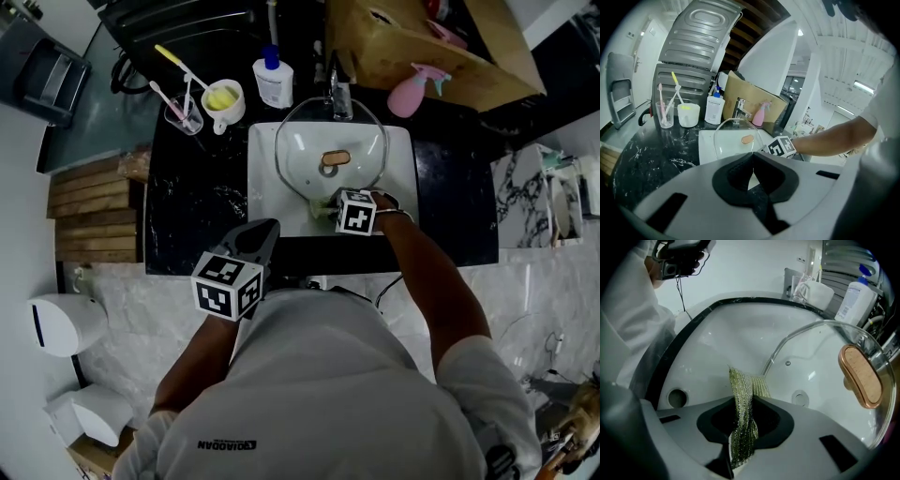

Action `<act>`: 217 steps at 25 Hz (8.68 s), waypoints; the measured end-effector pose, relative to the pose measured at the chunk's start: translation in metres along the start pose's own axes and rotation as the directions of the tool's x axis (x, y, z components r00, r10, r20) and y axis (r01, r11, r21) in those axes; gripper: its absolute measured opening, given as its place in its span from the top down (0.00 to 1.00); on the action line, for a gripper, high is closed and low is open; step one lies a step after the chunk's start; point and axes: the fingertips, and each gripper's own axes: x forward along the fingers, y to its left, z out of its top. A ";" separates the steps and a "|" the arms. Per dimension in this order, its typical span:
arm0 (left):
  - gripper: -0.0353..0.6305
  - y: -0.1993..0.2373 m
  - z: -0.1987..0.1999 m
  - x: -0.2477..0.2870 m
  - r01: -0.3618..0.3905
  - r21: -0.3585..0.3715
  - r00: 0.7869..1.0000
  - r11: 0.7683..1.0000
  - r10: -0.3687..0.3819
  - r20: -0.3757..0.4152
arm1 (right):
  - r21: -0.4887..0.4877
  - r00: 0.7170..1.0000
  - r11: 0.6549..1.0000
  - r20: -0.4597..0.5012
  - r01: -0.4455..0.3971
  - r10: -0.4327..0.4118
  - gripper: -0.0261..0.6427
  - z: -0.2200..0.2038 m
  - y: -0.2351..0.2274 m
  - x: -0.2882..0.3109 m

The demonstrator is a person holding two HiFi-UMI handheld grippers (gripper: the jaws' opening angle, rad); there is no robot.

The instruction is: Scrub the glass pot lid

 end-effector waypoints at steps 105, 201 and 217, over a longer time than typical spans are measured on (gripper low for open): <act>0.92 -0.043 0.007 0.051 -0.001 -0.035 0.999 0.999 0.000 -0.033 | -0.085 0.829 0.829 -0.045 0.553 -0.558 0.82 -0.075 -0.105 -0.099; 0.92 -0.061 -0.004 0.009 0.227 0.075 0.974 0.971 -0.225 -0.040 | 0.859 0.386 0.475 0.510 -0.190 -0.769 0.83 0.052 0.058 -0.252; 0.92 -0.222 -0.068 -0.023 0.072 0.008 0.993 0.997 -0.073 0.095 | 0.781 0.396 0.614 0.602 -0.114 -0.694 0.84 -0.025 0.187 -0.301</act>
